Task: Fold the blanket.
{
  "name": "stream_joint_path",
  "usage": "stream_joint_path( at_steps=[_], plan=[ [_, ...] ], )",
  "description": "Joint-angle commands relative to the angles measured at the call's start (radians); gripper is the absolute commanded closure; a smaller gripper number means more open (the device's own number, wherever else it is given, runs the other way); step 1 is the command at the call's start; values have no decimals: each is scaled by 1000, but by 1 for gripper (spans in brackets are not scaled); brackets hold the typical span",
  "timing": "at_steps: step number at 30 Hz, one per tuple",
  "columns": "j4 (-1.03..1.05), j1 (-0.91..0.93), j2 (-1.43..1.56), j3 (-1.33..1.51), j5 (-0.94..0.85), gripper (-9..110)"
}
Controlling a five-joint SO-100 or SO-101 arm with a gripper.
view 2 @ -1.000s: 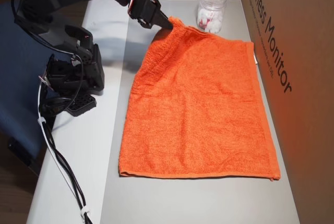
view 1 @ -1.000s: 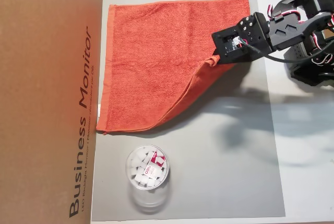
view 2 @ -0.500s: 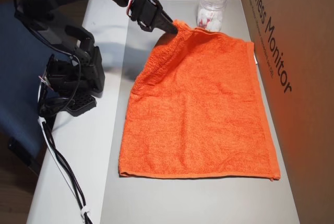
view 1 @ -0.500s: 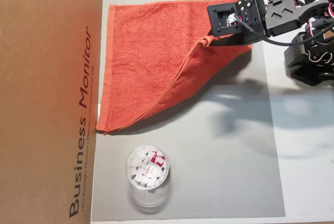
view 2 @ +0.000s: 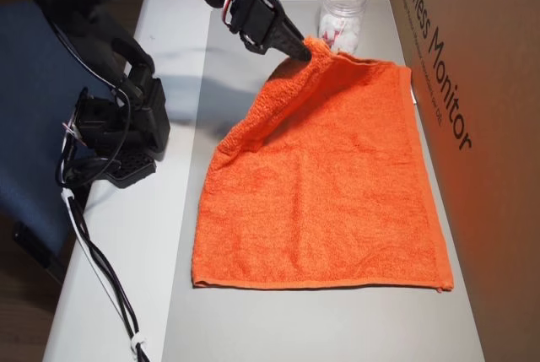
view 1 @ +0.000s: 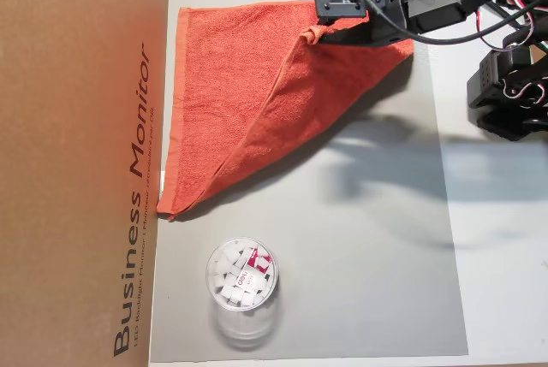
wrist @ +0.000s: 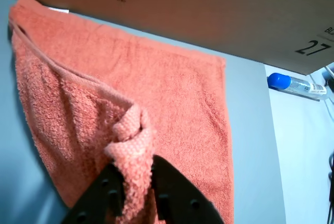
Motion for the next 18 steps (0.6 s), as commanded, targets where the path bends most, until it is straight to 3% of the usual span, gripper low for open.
stream_joint_path(
  at_steps=[1,18],
  plan=[
    [-17,8,-31,-103,-2,102],
    [-17,8,-379,-465,-5,102]
  ],
)
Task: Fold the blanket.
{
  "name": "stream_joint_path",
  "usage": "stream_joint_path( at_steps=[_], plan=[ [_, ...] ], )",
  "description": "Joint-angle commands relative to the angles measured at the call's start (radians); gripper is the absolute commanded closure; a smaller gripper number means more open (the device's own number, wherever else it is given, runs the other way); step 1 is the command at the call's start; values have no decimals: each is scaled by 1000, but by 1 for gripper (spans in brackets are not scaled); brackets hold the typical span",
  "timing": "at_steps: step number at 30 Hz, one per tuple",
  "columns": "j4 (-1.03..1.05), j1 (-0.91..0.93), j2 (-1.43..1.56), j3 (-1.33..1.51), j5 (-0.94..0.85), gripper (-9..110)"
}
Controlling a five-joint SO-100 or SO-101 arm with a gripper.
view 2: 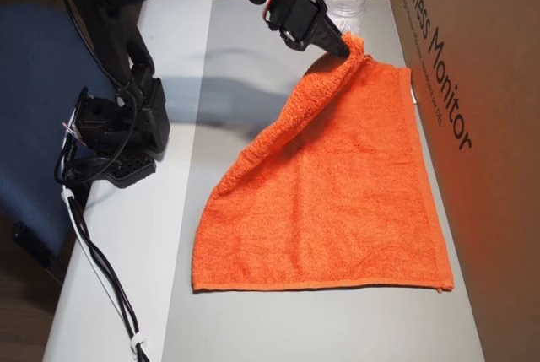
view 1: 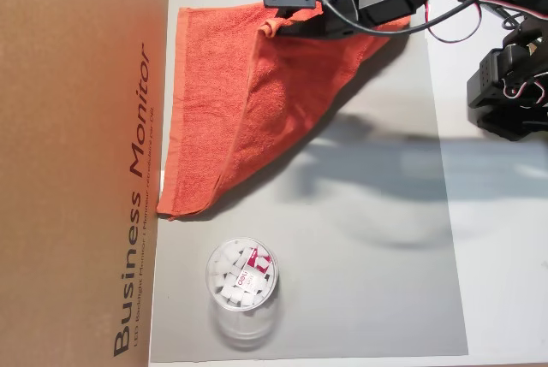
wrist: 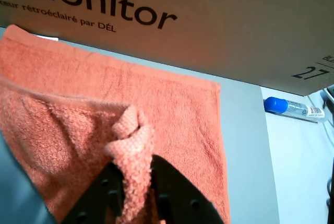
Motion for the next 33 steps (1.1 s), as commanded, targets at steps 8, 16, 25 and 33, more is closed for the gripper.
stream_joint_path(
  at_steps=[8,16,25,33],
  plan=[
    [-17,83,-86,-149,-3,102],
    [-17,152,-155,-209,-3,102],
    [-17,192,-224,-276,-2,102],
    [-172,175,-295,-285,-3,102]
  ],
)
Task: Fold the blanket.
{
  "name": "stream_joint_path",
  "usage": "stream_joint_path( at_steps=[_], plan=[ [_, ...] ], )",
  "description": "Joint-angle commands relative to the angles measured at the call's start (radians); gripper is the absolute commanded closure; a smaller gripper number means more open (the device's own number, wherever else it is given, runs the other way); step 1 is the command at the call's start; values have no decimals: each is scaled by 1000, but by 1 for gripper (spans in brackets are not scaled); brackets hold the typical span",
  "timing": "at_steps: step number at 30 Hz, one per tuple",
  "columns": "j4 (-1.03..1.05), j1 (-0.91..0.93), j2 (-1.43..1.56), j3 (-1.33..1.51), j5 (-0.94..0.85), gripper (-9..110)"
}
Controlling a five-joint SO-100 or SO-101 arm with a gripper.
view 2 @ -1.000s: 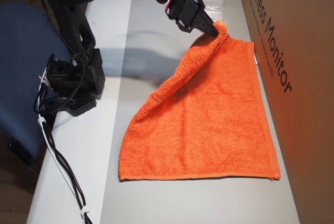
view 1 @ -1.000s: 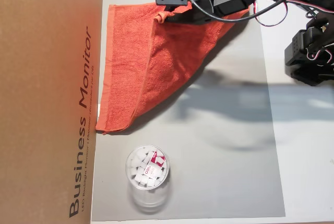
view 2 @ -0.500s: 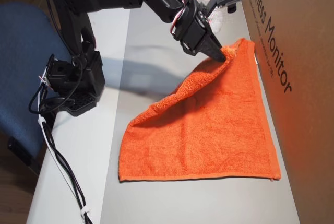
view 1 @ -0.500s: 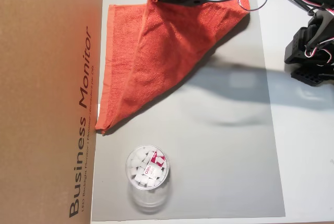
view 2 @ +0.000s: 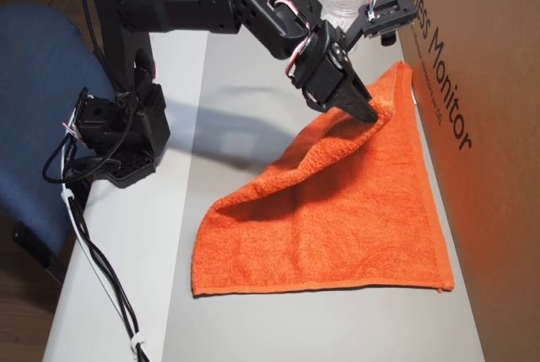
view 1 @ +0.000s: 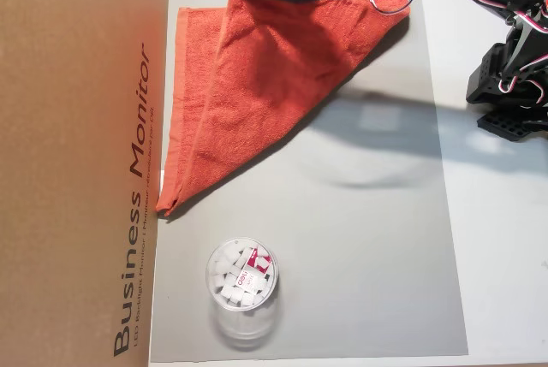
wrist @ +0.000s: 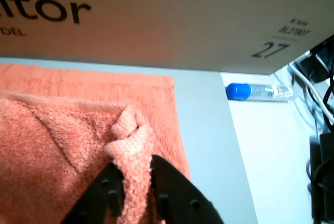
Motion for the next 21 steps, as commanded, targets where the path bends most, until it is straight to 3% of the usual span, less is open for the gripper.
stream_joint_path(
  at_steps=[1,21],
  plan=[
    [-80,-3,-11,-58,-3,102],
    [-279,-5,-186,-133,-3,102]
  ],
)
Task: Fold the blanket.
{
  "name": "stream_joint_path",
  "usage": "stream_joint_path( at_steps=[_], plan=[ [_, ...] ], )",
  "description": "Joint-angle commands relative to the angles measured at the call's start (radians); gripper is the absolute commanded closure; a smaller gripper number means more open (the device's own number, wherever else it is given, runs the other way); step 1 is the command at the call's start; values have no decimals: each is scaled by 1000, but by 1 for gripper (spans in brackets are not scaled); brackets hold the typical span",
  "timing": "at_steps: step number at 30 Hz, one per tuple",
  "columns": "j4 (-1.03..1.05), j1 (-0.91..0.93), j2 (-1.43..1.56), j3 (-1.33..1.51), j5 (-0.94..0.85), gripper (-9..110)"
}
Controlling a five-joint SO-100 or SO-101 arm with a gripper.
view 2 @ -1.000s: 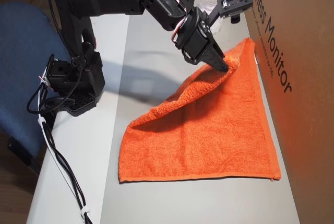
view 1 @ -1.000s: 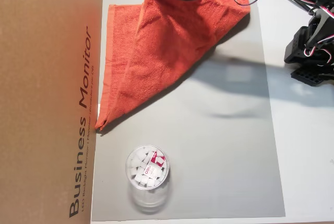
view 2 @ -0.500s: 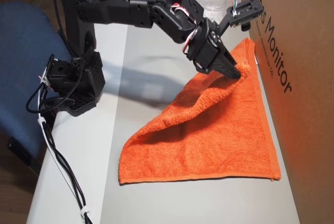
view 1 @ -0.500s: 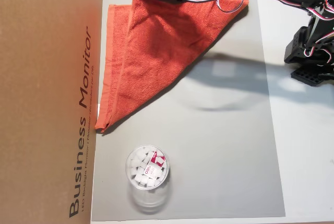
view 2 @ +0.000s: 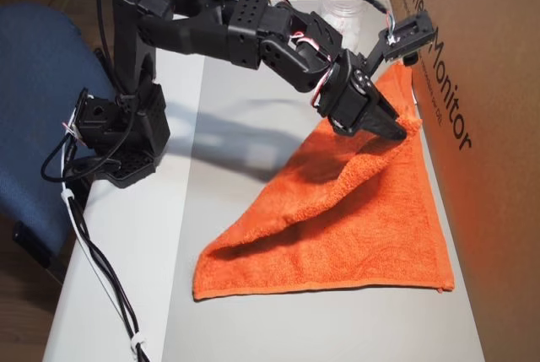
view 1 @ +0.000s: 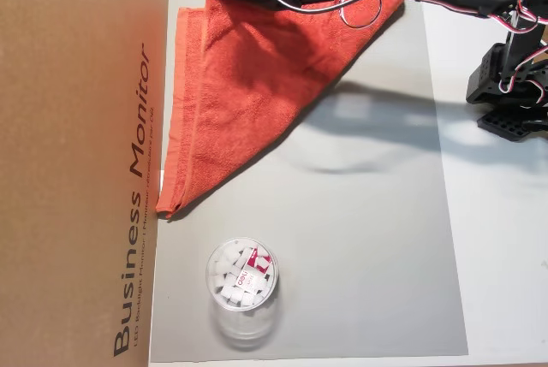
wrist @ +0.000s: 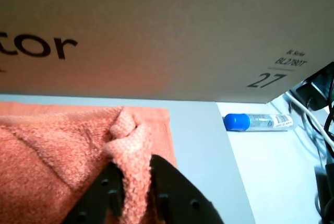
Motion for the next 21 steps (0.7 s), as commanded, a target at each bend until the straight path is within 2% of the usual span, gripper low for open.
stream_joint_path(
  at_steps=[1,21],
  plan=[
    [-28,-5,-17,-103,-3,102],
    [-28,32,-265,-379,-3,102]
  ],
)
